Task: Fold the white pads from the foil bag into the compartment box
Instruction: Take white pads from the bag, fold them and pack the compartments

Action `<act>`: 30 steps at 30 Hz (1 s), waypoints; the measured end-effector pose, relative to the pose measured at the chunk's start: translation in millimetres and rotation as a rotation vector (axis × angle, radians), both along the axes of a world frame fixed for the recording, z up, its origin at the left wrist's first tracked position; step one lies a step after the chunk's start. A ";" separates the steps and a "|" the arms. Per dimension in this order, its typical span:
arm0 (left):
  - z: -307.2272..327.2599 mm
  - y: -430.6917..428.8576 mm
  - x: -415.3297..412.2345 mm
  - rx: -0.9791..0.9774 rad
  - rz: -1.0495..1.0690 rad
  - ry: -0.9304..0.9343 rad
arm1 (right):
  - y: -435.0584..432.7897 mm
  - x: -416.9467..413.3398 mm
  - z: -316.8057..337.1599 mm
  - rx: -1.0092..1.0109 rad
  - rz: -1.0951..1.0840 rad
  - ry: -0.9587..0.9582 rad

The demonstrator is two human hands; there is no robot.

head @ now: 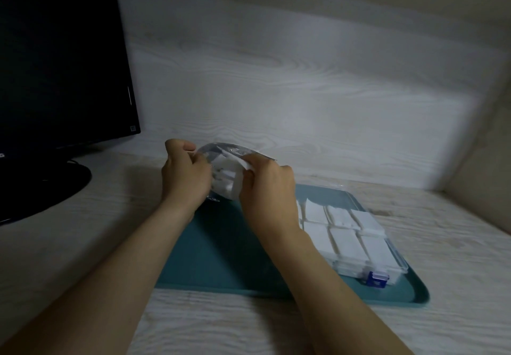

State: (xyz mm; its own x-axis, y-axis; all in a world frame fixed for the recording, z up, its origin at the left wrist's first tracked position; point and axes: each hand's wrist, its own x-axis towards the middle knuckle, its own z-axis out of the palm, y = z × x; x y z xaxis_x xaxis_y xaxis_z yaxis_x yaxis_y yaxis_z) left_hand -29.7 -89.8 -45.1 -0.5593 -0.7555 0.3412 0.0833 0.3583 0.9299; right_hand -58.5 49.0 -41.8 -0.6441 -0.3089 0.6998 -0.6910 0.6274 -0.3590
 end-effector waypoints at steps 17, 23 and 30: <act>-2.6 14.7 -1.0 -0.197 -0.132 -0.050 | -3.8 -1.7 -2.9 -0.002 0.137 -0.212; -3.3 10.0 -3.3 -0.208 -0.119 -0.014 | 2.1 -1.8 3.4 -0.114 0.000 -0.209; -8.8 6.0 -5.1 -0.381 -0.097 0.049 | 15.3 -3.0 9.9 -0.282 -0.031 -0.188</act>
